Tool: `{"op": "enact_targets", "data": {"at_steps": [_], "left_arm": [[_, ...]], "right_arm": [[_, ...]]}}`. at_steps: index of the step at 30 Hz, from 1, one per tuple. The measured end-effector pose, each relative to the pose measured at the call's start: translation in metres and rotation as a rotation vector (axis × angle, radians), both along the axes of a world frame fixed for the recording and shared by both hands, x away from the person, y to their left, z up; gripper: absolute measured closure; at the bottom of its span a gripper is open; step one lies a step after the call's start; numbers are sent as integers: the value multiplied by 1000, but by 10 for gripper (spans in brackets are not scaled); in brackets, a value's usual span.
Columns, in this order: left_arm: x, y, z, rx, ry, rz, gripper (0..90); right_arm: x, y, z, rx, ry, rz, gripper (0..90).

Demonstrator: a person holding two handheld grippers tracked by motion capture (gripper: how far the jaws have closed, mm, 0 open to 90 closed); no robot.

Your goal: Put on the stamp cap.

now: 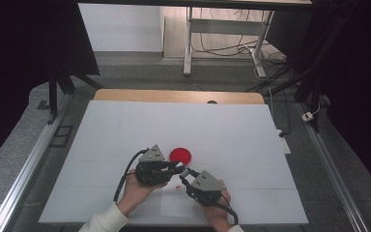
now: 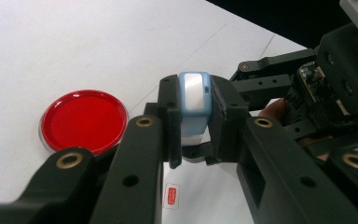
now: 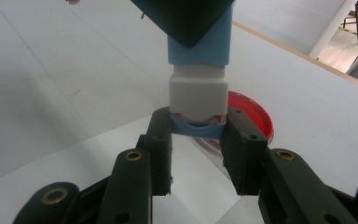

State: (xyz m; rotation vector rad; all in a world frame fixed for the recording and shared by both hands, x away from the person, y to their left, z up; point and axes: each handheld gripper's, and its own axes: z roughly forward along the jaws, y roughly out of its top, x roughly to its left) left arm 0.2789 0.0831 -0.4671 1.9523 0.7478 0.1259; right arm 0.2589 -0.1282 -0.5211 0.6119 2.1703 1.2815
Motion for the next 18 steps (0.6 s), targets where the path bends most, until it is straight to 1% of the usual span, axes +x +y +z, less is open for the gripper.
{"op": "enact_targets", "data": {"at_steps": [8, 16, 18], "left_arm": [[1, 0, -1, -5, 11, -6, 758], [1, 0, -3, 3, 16, -12, 759], [1, 0, -3, 4, 17, -13, 759]], "right_arm": [[-1, 1, 0, -13, -9, 2, 643], [-2, 2, 1, -53, -31, 0, 644], [-2, 2, 1, -54, -26, 4, 644]]}}
